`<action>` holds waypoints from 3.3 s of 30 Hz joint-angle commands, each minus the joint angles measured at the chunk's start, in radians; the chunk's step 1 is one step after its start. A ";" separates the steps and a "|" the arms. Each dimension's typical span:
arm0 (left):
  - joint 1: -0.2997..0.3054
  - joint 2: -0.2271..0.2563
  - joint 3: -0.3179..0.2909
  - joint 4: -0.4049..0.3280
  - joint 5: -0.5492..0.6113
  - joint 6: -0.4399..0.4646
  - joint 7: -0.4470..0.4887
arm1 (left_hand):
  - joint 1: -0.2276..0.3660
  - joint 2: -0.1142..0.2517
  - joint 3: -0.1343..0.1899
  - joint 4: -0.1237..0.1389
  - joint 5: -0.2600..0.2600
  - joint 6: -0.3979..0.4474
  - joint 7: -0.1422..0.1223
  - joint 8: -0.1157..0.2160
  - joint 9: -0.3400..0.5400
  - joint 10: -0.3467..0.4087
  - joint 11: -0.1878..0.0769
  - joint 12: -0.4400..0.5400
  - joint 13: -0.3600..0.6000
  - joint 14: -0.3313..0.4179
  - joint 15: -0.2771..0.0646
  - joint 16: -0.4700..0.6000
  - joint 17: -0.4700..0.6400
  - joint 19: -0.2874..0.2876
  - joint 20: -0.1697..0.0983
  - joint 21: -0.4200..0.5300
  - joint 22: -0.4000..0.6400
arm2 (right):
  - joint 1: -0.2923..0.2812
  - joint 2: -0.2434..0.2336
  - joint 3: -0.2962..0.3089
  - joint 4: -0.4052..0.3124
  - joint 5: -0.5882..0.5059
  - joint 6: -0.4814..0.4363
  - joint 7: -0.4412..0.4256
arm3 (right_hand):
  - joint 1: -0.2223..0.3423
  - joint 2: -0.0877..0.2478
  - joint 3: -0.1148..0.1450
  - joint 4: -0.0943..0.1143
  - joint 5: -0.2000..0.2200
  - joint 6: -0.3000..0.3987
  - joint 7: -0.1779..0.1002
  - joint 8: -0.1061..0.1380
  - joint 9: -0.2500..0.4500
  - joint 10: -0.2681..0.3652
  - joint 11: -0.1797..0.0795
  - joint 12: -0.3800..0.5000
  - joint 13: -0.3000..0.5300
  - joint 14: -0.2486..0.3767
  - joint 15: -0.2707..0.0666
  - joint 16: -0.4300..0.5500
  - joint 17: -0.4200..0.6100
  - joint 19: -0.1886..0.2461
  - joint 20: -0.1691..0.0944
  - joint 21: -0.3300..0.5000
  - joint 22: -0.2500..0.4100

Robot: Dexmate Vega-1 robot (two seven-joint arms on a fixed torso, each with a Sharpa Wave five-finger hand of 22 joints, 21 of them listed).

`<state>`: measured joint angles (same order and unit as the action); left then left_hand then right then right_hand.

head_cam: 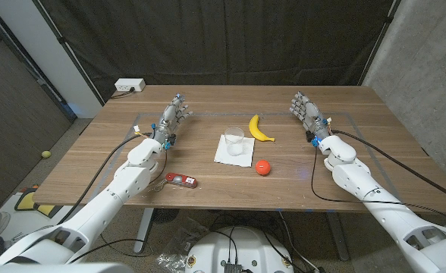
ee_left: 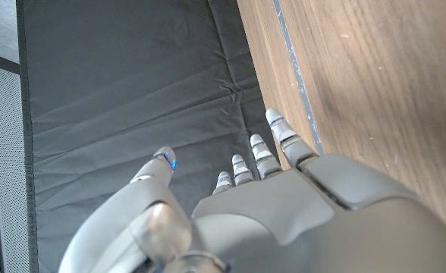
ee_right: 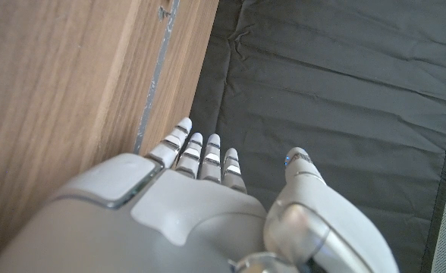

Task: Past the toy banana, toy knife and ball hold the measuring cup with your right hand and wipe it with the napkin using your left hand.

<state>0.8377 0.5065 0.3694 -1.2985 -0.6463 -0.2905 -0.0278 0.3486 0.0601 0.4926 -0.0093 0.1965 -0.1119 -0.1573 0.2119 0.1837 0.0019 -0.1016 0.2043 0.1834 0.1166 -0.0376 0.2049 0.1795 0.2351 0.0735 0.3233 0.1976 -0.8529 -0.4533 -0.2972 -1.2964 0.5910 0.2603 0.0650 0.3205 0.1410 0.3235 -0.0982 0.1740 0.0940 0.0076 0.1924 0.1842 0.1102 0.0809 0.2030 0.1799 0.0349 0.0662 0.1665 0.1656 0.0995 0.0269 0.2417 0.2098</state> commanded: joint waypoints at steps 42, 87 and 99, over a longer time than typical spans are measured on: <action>-0.073 0.136 0.080 -0.019 0.133 0.023 -0.179 | 0.090 -0.217 -0.110 -0.120 0.032 -0.031 0.105 0.004 0.019 -0.046 0.048 -0.003 0.015 -0.117 0.012 -0.017 0.009 -0.162 -0.045 -0.073 0.003 | -0.142 0.230 0.262 -0.194 -0.417 -0.121 0.159 | 0.008 -0.022 0.002 -0.017 0.004 -0.019 -0.008 -0.008 0.004 0.022 -0.007 0.011 0.004 0.025 0.036 0.015 0.006 -0.050 0.033 -0.010 0.002; -0.111 0.115 0.093 0.042 0.063 0.023 -0.301 | -0.006 -0.162 -0.147 -0.046 0.040 -0.007 0.085 0.006 0.018 -0.035 0.066 0.005 0.016 -0.132 0.019 -0.012 0.015 -0.178 -0.032 -0.075 0.011 | -0.258 -0.003 0.036 -0.380 -0.586 -0.039 -0.032 | -0.025 -0.134 -0.064 -0.035 0.019 -0.108 0.011 -0.009 0.004 -0.073 0.003 -0.011 0.006 0.006 0.037 0.015 0.008 -0.038 0.022 -0.009 -0.005; -0.121 0.113 0.099 0.055 0.064 0.026 -0.316 | -0.005 -0.155 -0.147 -0.044 0.041 -0.005 0.084 0.006 0.017 -0.034 0.066 0.005 0.016 -0.130 0.017 -0.012 0.014 -0.177 -0.032 -0.074 0.011 | -0.256 -0.070 -0.031 -0.440 -0.655 -0.060 -0.102 | -0.019 -0.130 -0.063 -0.036 0.021 -0.108 0.005 -0.006 0.005 -0.069 0.001 -0.007 0.006 0.004 0.037 0.014 0.008 -0.043 0.025 -0.012 -0.005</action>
<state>0.7246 0.6220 0.4639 -1.2543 -0.5811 -0.2677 -0.3305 0.3330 -0.0979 0.3413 -0.0603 0.2312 -0.1195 -0.0748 0.2148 0.1999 -0.0359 -0.0391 0.2006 0.1977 -0.0113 -0.0105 0.1855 0.1905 0.0549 0.0410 0.2475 0.2072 -1.1058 -0.4621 -0.2679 -1.6807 -0.0047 0.2202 0.0262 0.2885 0.0121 0.2564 -0.1310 0.1887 -0.0093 0.0123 0.1802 0.1837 0.0419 0.0836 0.1918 0.1840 0.0398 0.1019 0.1774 0.1697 0.0546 0.0480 0.2273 0.2045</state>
